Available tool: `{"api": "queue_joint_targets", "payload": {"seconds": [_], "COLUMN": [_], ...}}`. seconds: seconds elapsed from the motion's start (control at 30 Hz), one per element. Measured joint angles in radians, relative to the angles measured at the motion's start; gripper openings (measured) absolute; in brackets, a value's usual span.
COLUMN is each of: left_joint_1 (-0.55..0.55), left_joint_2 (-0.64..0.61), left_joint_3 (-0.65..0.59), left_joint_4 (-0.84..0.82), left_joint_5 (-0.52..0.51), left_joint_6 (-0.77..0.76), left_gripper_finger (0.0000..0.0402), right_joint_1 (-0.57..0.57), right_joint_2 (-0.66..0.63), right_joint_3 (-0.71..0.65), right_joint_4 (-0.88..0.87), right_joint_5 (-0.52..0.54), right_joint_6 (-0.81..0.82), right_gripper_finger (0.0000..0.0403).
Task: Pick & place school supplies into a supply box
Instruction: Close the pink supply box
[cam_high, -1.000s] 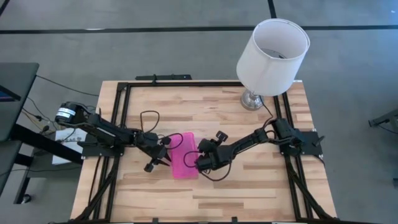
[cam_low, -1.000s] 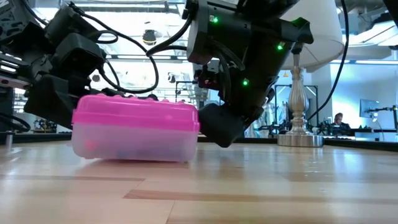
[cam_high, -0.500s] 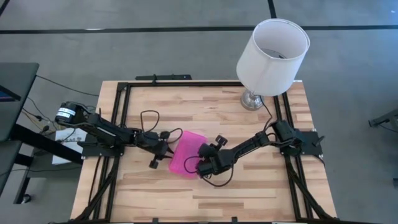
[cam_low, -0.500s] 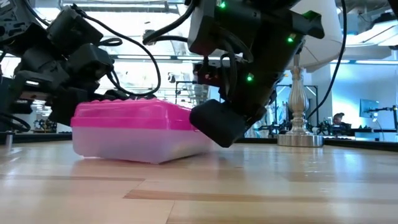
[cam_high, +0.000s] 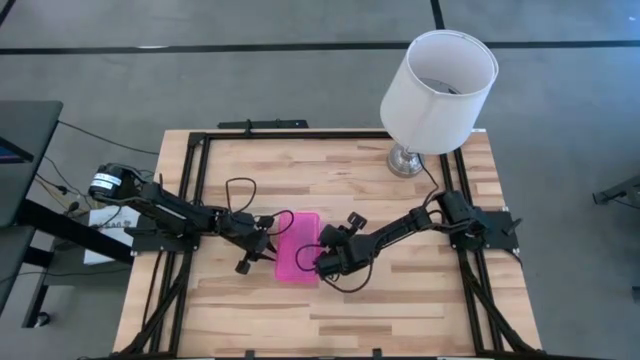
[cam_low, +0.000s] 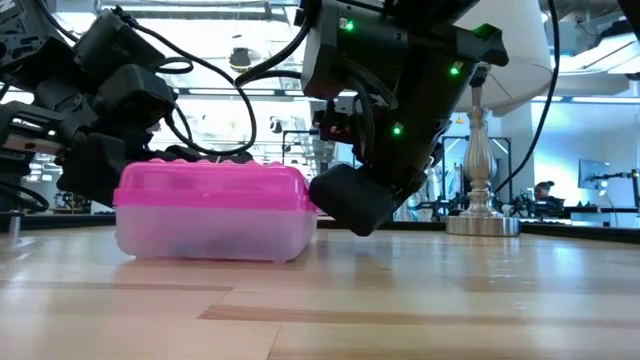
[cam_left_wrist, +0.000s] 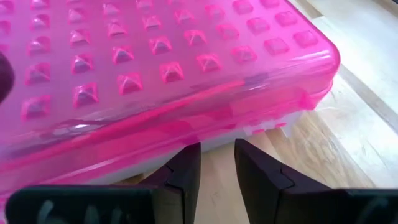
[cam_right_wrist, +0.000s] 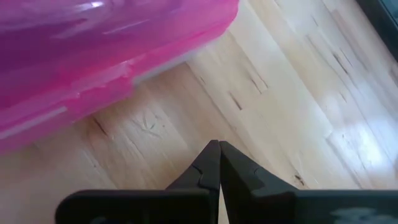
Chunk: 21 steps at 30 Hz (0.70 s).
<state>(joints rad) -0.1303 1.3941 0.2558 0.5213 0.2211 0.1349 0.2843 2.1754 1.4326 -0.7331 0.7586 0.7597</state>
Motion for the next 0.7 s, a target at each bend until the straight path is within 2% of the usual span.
{"api": "queue_joint_targets", "payload": {"seconds": [0.7], "left_joint_1": [0.0], "left_joint_2": [0.0], "left_joint_3": [0.0], "left_joint_4": [0.005], "left_joint_5": [0.039], "left_joint_6": [0.0], "left_gripper_finger": [0.0096], "right_joint_1": [0.001], "right_joint_2": [0.0], "right_joint_3": [0.0], "right_joint_4": [-0.017], "right_joint_5": [0.003], "right_joint_6": [0.009], "right_gripper_finger": [0.0]}}
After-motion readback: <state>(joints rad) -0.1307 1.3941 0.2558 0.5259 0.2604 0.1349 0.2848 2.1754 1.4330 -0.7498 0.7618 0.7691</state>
